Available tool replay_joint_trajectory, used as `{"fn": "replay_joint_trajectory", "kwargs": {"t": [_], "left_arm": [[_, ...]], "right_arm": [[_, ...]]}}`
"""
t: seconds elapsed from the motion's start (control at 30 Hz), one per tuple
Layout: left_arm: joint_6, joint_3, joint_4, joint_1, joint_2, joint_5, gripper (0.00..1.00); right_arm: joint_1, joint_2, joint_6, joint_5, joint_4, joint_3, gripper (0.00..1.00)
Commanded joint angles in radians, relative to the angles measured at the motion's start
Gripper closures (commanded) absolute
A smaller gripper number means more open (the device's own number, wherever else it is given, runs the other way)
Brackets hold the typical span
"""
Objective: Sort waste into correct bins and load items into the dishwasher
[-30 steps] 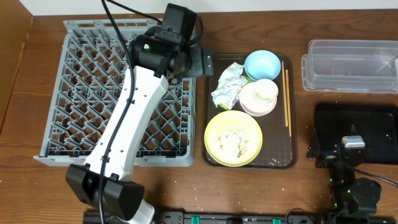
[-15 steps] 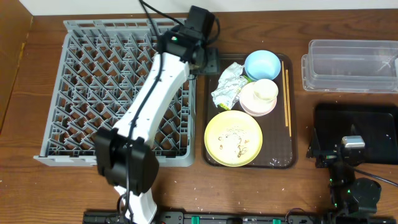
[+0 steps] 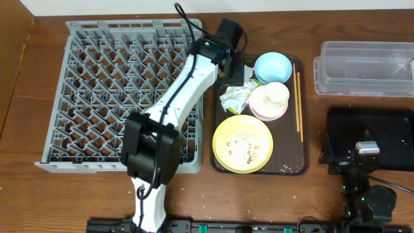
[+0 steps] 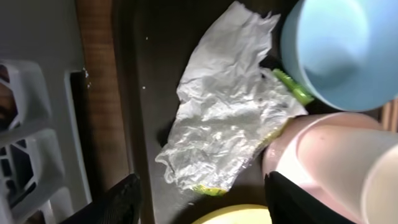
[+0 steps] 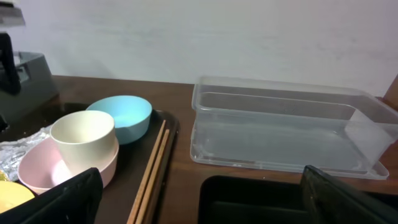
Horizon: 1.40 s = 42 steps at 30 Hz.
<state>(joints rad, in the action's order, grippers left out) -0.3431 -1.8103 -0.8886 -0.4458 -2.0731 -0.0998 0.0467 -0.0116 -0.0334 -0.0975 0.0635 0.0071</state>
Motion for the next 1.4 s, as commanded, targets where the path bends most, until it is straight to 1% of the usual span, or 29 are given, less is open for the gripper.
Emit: {"fn": "replay_joint_trajectory", "kwargs": {"t": [0.0, 0.07, 0.2, 0.33, 0.4, 0.43, 0.5, 0.63, 0.67, 0.73, 0.83, 0.87, 0.9, 0.97, 1.0, 1.03, 1.07, 1.13, 1.2, 1.23, 1.3, 1.37], "left_arm": [[-0.002, -0.003, -0.021, 0.025, 0.034, 0.001, 0.35], [0.001, -0.020, -0.054, 0.050, 0.071, 0.020, 0.34], [0.000, -0.023, -0.122, 0.132, 0.182, 0.112, 0.34], [-0.005, -0.023, -0.201, 0.270, 0.306, 0.142, 0.25], [-0.019, -0.023, -0.241, 0.358, 0.362, 0.141, 0.24], [-0.027, -0.023, -0.264, 0.404, 0.386, 0.141, 0.19], [-0.037, -0.023, -0.306, 0.493, 0.425, 0.139, 0.01], [-0.036, -0.023, -0.378, 0.638, 0.462, 0.138, 0.02], [-0.036, -0.023, -0.393, 0.671, 0.464, 0.138, 0.02], [-0.036, -0.023, -0.406, 0.727, 0.463, 0.138, 0.02], [-0.036, -0.022, -0.409, 0.787, 0.460, 0.138, 0.02], [-0.036, -0.022, -0.409, 0.807, 0.460, 0.138, 0.02], [-0.036, -0.022, -0.409, 0.818, 0.460, 0.138, 0.02], [-0.036, -0.022, -0.409, 0.837, 0.460, 0.138, 0.02], [-0.036, -0.022, -0.409, 0.845, 0.460, 0.138, 0.02], [-0.036, -0.022, -0.409, 0.850, 0.460, 0.138, 0.02], [-0.036, -0.022, -0.409, 0.852, 0.460, 0.138, 0.02], [-0.036, -0.022, -0.409, 0.853, 0.460, 0.138, 0.02], [-0.036, -0.022, -0.409, 0.853, 0.460, 0.138, 0.02], [-0.036, -0.022, -0.409, 0.853, 0.460, 0.138, 0.02], [-0.036, -0.022, -0.409, 0.853, 0.460, 0.138, 0.02], [-0.036, -0.022, -0.409, 0.853, 0.460, 0.138, 0.02]], "right_arm": [[0.011, 0.006, 0.010, -0.005, 0.004, -0.001, 0.01], [0.011, 0.006, 0.010, -0.005, 0.004, -0.001, 0.01], [0.011, 0.006, 0.010, -0.005, 0.004, -0.001, 0.01], [0.011, 0.007, 0.010, -0.005, 0.004, -0.001, 0.01], [0.011, 0.007, 0.010, -0.005, 0.004, -0.001, 0.01], [0.011, 0.006, 0.010, -0.005, 0.004, -0.001, 0.01], [0.011, 0.007, 0.010, -0.005, 0.004, -0.001, 0.01], [0.012, 0.007, 0.012, -0.010, -0.007, -0.001, 0.01], [0.012, 0.007, 0.035, -0.035, -0.020, -0.001, 0.01], [0.012, 0.007, 0.161, -0.148, -0.083, -0.001, 0.01], [0.012, 0.006, 0.523, -0.478, -0.214, -0.001, 0.01], [0.012, 0.007, 0.621, -0.562, -0.238, -0.001, 0.01], [0.012, 0.007, 0.670, -0.599, -0.241, -0.001, 0.01], [0.012, 0.006, 0.854, -0.529, -0.307, -0.001, 0.01], [0.012, 0.006, 0.970, -0.479, -0.353, -0.001, 0.01], [0.012, 0.006, 1.064, -0.427, -0.413, -0.001, 0.01], [0.012, 0.006, 1.125, -0.374, -0.487, -0.001, 0.01], [0.012, 0.000, 1.154, -0.292, -0.628, 0.008, 0.01], [0.012, -0.018, 1.155, -0.234, -0.666, 0.050, 0.01], [0.012, -0.040, 1.149, -0.223, -0.647, 0.095, 0.01], [0.012, -0.116, 1.074, -0.248, -0.581, 0.214, 0.01], [0.012, -0.235, 0.914, -0.330, -0.506, 0.362, 0.01]]}}
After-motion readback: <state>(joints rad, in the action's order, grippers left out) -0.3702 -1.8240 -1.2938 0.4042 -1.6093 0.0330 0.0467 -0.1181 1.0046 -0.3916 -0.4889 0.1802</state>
